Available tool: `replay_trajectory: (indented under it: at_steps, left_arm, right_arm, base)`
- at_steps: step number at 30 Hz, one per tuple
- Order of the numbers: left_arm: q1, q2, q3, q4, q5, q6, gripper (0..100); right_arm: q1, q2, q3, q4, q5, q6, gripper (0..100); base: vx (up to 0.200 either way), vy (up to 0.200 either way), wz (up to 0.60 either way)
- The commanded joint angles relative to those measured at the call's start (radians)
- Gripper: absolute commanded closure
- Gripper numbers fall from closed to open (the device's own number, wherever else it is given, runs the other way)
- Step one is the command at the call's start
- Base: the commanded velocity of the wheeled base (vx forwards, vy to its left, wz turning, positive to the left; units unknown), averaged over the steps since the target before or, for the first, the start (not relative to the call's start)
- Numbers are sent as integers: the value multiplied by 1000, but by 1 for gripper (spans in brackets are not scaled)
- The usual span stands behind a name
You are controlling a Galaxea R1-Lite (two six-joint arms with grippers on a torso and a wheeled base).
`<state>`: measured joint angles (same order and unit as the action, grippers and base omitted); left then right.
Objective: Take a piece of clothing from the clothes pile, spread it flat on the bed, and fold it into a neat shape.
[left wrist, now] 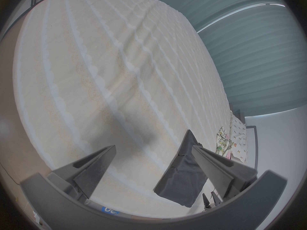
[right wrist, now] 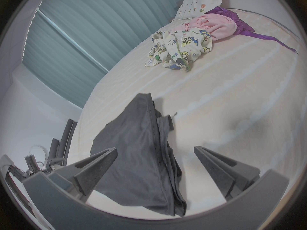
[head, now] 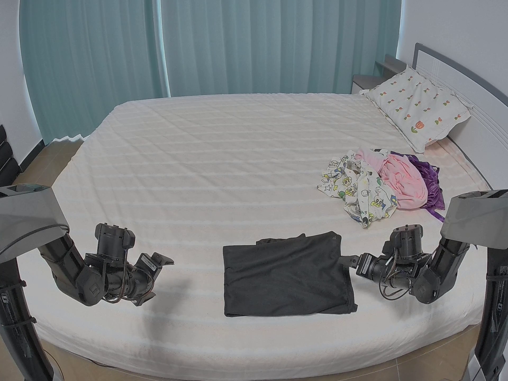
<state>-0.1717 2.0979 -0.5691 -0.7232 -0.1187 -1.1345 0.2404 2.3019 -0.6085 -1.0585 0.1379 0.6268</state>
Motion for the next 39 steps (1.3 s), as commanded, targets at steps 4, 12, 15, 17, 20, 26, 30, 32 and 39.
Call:
replay_trajectory:
  at_steps: [4, 12, 15, 17, 20, 26, 30, 32, 39]
  left_arm:
    - [0, -4, 0, -1, 1, -1, 0]
    - [0, -4, 0, -1, 2, -1, 0]
    - [0, -4, -1, -1, 2, -1, 0]
    - [0, -2, -1, -1, 2, -1, 0]
    - [0, -1, -3, -1, 2, -1, 0]
    - [0, 1, -5, -1, 2, -1, 0]
    - [0, 1, -5, -1, 4, -1, 0]
    - [0, 2, -5, -1, 4, -1, 0]
    - [0, 4, -6, -1, 5, -1, 0]
  right_arm:
    - [-4, 24, -112, 58, 0, 25, 0]
    - [7, 96, -229, 95, -3, 42, 0]
    - [20, 122, -266, 121, -1, 63, 0]
    - [26, 133, -284, 132, -1, 67, 0]
    - [28, 139, -301, 138, -1, 67, 0]
    - [14, 152, -341, 166, -3, 93, 100]
    - [-4, 160, -355, 180, -6, 114, 100]
    - [-20, 160, -361, 180, -6, 123, 100]
    - [-30, 175, -375, 181, -6, 151, 100]
  base:
    - [200, 0, 0]
    - [0, 0, 0]
    - [0, 0, 0]
    - [0, 0, 0]
    - [0, 0, 0]
    - [0, 0, 0]
    - [0, 0, 0]
    - [0, 0, 0]
    - [0, 0, 0]
